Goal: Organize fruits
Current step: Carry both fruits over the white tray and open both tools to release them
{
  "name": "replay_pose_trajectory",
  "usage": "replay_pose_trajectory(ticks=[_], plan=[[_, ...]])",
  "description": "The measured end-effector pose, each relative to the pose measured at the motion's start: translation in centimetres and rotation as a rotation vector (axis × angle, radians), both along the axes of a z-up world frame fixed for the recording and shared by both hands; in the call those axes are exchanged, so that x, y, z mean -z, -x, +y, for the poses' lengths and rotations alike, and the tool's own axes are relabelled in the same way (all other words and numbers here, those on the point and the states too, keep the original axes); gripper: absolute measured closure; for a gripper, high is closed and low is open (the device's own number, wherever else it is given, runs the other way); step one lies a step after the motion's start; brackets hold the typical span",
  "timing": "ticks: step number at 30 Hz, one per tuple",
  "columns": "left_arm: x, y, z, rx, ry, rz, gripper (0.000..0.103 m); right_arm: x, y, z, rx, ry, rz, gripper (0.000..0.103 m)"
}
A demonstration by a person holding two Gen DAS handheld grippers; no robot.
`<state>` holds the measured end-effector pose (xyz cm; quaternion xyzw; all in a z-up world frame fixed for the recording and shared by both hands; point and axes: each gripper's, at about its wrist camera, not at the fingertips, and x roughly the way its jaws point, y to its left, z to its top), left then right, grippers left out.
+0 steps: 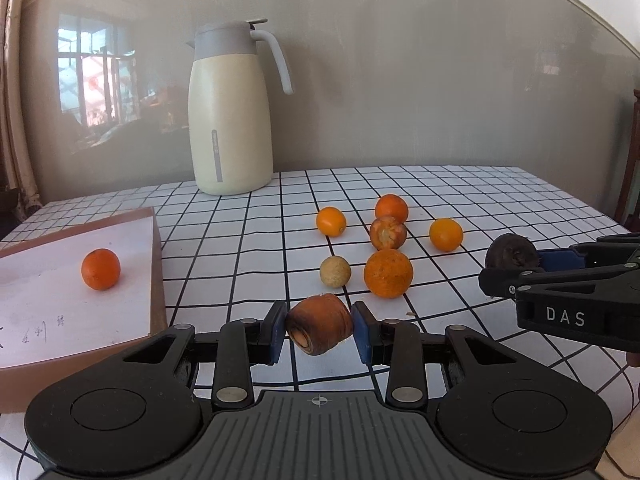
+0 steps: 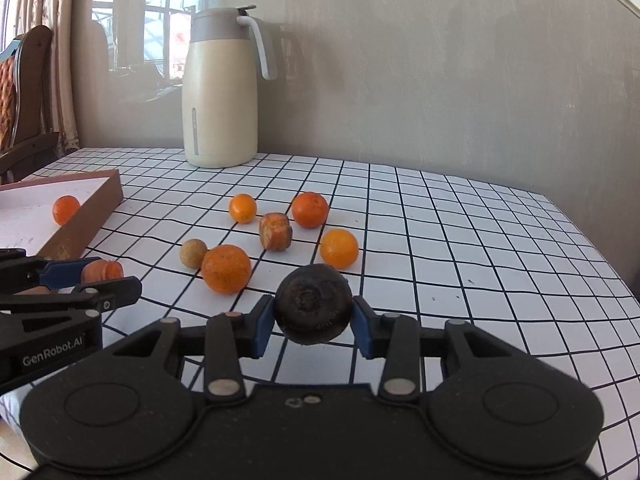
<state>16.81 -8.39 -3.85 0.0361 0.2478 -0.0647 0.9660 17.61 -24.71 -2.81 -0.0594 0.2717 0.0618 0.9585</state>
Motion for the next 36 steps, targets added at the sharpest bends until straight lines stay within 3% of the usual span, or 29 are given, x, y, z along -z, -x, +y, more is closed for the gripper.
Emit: replay_pose_trajectory(ticks=[15, 36], plan=[[-3.0, 3.7, 5.4, -0.087, -0.009, -0.095, 0.067, -2.9, 2.7, 3.7, -0.12, -0.026, -0.1, 0.07], [-4.5, 6.7, 15.2, -0.276, 0.006, -0.146, 0.067, -4.5, 3.5, 12.5, -0.316, -0.064, -0.16, 0.07]])
